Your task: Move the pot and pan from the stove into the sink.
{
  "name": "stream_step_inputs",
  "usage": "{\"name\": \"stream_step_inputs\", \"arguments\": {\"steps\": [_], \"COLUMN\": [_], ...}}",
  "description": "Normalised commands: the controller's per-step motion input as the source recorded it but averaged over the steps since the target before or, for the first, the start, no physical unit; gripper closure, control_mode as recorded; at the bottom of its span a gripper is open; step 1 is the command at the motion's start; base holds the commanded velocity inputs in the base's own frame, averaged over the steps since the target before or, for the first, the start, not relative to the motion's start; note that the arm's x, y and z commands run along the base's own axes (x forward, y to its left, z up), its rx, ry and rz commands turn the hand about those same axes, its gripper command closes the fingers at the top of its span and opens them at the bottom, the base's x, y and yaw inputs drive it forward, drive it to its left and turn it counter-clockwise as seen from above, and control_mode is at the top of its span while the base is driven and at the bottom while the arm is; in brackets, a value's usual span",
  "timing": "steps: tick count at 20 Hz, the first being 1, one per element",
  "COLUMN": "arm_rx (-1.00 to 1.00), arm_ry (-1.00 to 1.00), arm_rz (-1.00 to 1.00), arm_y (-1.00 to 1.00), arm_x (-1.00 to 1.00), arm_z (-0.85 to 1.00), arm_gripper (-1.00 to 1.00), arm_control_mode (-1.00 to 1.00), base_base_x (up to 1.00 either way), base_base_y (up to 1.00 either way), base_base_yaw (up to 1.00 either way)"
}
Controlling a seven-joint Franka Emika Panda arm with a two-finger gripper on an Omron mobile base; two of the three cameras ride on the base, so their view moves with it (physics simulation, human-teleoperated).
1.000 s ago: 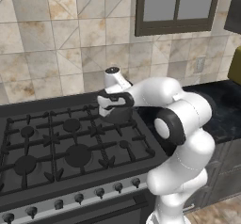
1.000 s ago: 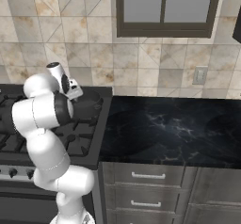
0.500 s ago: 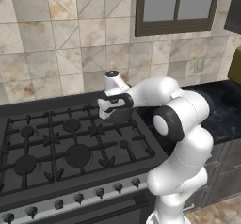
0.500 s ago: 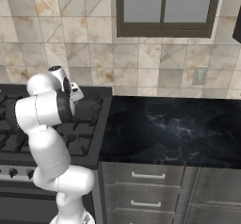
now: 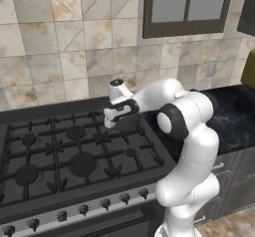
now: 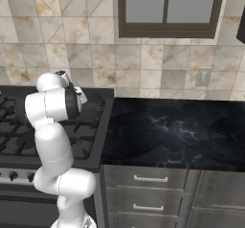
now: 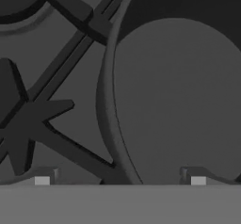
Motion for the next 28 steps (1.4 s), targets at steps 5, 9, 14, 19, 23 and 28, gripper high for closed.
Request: {"name": "stream_step_inputs", "arguments": {"steps": [5, 9, 14, 19, 23, 28], "arm_rx": [0.00, 0.00, -0.01, 0.00, 0.00, 0.00], "arm_ry": [0.00, 0.00, 0.00, 0.00, 0.00, 0.00], "arm_rz": [0.00, 0.00, 0.00, 0.00, -0.02, -0.07], "arm_y": [0.05, 0.05, 0.00, 0.00, 0.00, 0.00], "arm_x": [0.38, 0.44, 0.16, 0.00, -0.02, -0.19], "arm_z": [-0.21, -0.13, -0.11, -0.01, 0.03, 0.20], "arm_gripper": [-1.00, -1.00, 1.00, 1.00, 1.00, 1.00], "arm_control_mode": [-1.00, -1.00, -1.00, -1.00, -1.00, -1.00], "base_base_x": [0.00, 0.00, 0.00, 0.00, 0.00, 0.00], "base_base_y": [0.00, 0.00, 0.00, 0.00, 0.00, 0.00], "base_base_yaw": [0.00, 0.00, 0.00, 0.00, 0.00, 0.00]}}
